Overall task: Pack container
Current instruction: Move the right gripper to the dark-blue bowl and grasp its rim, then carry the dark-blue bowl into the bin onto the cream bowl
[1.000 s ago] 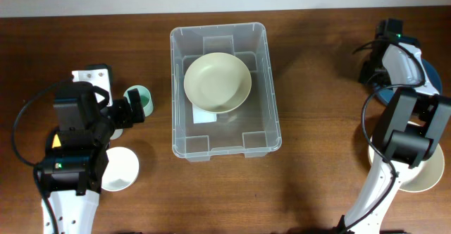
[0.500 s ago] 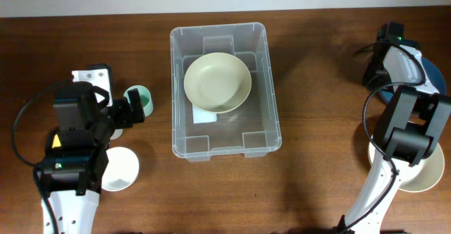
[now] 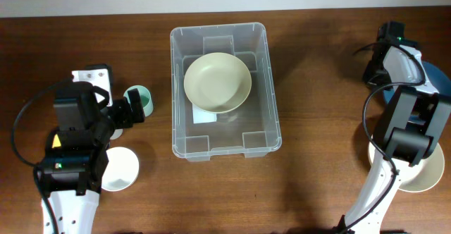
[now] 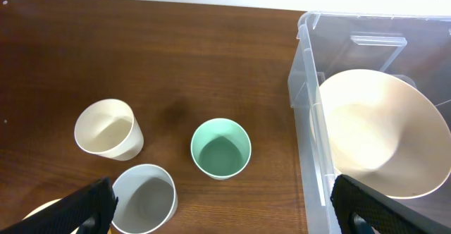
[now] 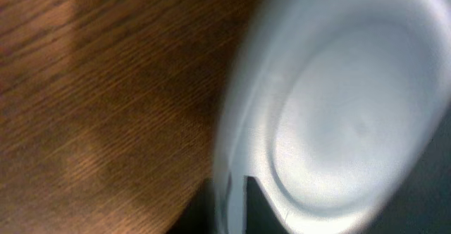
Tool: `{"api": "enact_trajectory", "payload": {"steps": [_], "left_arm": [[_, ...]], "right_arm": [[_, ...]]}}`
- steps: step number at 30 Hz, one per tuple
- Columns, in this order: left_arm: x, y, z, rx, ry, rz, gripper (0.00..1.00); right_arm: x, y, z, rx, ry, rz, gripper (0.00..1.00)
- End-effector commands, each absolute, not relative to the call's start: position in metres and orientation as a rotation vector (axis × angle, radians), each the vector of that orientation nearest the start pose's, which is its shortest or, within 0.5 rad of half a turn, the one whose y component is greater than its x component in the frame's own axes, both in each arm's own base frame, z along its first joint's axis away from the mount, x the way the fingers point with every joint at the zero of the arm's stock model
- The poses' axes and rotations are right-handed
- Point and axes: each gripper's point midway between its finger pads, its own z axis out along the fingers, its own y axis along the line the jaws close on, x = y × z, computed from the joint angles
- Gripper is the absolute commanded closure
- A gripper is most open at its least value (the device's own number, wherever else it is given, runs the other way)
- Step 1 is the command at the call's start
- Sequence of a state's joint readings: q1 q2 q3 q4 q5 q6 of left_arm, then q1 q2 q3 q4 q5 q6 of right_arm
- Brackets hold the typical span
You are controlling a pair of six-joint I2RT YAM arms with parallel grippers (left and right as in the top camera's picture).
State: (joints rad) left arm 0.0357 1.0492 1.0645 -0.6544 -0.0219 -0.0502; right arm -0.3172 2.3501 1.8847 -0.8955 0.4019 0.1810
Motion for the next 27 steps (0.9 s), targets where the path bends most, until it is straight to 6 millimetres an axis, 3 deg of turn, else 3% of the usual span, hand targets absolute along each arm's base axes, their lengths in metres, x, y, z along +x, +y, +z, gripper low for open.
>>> {"api": "enact_trajectory", "payload": {"steps": [1,6,9,11,15,20,24,27], "left_arm": [[0.332,0.016,0.268,-0.115,2.186,0.010,0.01],[0.332,0.016,0.268,-0.115,2.187,0.010,0.01],[0.332,0.016,0.268,-0.115,2.187,0.010,0.01],[0.332,0.016,0.268,-0.115,2.187,0.010,0.01],[0.332,0.016,0.268,-0.115,2.188,0.010,0.01],[0.329,0.016,0.264,-0.116,2.207,0.010,0.01],[0.328,0.016,0.263,-0.116,2.214,0.011,0.01],[0.327,0.016,0.261,-0.117,2.223,0.011,0.01]], "right_arm": [[0.451,-0.222,0.010,0.789,2.803,-0.625,0.96],[0.455,-0.220,0.011,0.786,2.797,-0.597,0.96],[0.461,-0.212,0.022,0.771,2.779,-0.546,0.96],[0.467,-0.207,0.038,0.753,2.747,-0.536,0.96],[0.488,-0.186,0.092,0.596,2.674,-0.482,0.96],[0.512,-0.124,0.174,0.325,2.550,-0.324,0.96],[0.516,-0.052,0.234,0.049,2.444,-0.222,0.96],[0.511,0.007,0.261,-0.186,2.382,-0.191,0.96]]}}
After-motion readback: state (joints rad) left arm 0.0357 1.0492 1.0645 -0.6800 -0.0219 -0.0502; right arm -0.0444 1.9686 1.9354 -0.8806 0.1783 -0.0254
